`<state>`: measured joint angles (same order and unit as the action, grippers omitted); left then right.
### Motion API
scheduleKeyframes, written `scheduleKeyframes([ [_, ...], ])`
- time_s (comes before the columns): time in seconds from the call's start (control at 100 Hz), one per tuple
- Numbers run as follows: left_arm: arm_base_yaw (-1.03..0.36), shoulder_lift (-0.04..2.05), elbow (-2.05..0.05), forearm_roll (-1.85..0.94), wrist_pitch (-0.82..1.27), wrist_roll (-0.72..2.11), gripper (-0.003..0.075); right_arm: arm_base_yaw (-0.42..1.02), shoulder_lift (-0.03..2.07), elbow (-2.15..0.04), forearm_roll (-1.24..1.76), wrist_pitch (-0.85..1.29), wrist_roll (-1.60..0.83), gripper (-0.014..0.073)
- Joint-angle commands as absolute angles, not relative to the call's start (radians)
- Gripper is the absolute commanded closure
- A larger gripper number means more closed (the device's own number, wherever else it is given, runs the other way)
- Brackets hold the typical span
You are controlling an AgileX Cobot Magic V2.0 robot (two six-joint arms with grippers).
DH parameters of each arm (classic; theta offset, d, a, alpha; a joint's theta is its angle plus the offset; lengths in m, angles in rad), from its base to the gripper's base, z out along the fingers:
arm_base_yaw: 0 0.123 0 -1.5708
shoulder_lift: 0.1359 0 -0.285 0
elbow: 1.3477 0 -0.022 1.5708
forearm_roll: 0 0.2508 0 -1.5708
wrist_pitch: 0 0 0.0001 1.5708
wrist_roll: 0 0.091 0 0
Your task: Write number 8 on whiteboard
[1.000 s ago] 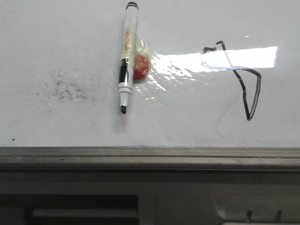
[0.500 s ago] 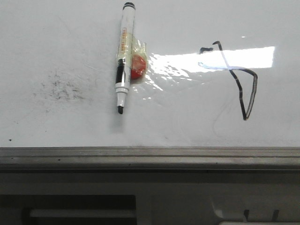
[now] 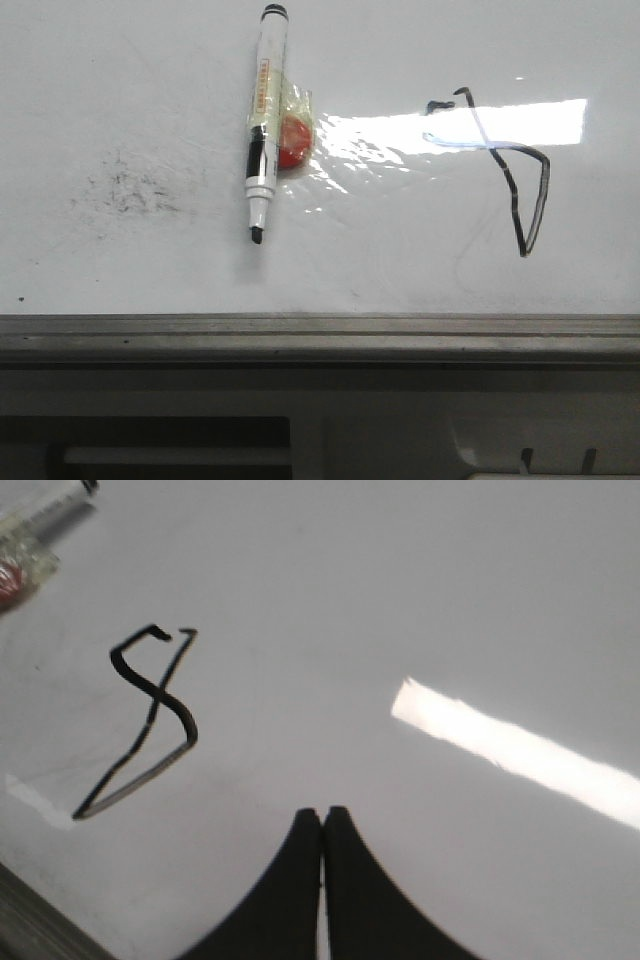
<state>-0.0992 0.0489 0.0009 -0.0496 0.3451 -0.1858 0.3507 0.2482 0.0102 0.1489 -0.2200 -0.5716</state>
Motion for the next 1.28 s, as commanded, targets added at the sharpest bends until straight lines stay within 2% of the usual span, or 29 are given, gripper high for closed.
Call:
scheduleKeyframes([
  [0.0, -0.100, 0.060, 0.033, -0.062, 0.310, -0.194, 0.0741, 0.286, 0.195, 0.023, 0.122, -0.156, -0.515, 0.0657],
  [0.24, -0.100, 0.060, 0.033, -0.062, 0.310, -0.194, 0.0741, 0.170, 0.031, 0.023, 0.008, 0.080, -0.206, 0.0657],
  [0.51, -0.100, 0.060, 0.033, -0.062, 0.308, -0.194, 0.0741, 0.160, -0.032, 0.023, 0.010, 0.314, -0.200, 0.0657],
  [1.27, -0.100, 0.060, 0.033, -0.062, 0.308, -0.194, 0.0741, 0.160, -0.032, 0.023, 0.010, 0.309, -0.200, 0.0657],
])
